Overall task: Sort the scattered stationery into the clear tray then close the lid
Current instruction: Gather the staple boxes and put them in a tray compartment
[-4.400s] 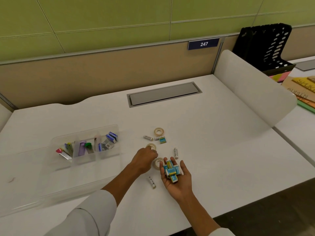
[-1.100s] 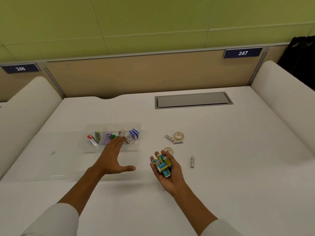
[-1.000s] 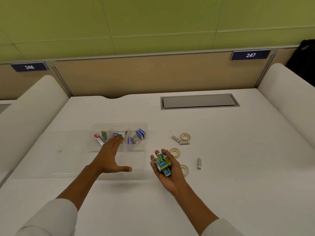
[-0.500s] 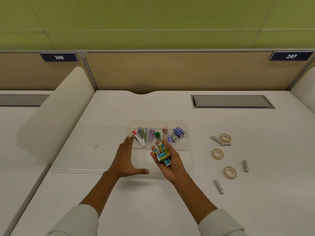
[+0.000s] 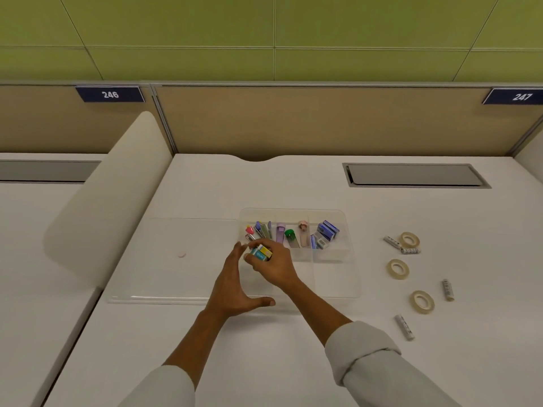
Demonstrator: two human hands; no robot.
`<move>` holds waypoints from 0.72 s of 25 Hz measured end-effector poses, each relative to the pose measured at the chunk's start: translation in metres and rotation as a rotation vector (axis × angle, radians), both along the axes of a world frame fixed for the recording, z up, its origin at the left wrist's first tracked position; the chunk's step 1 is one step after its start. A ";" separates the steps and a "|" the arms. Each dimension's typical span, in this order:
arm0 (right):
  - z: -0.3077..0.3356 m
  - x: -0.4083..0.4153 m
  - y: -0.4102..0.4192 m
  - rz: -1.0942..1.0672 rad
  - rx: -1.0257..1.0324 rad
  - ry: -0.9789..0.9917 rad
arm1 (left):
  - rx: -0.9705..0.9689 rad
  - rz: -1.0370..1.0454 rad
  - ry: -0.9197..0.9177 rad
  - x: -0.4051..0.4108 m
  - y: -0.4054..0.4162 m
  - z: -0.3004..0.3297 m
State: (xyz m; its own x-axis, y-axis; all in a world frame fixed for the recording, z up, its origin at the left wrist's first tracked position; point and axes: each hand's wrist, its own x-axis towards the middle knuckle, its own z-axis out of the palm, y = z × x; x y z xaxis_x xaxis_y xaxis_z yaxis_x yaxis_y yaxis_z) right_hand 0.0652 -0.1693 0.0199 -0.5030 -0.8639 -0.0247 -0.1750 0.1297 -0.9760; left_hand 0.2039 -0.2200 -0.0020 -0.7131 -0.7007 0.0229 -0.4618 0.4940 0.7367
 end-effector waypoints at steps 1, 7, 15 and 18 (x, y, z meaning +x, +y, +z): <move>-0.003 -0.001 -0.001 0.047 0.007 0.098 | -0.004 0.000 0.020 0.000 -0.001 -0.002; -0.002 -0.005 -0.003 0.091 0.036 0.219 | -0.030 0.001 0.074 -0.001 -0.002 -0.010; 0.012 -0.026 0.002 0.011 0.022 0.035 | -0.073 -0.014 0.036 0.000 -0.003 -0.008; 0.009 -0.035 0.012 -0.044 0.019 -0.116 | -0.088 -0.016 0.000 0.002 -0.006 -0.008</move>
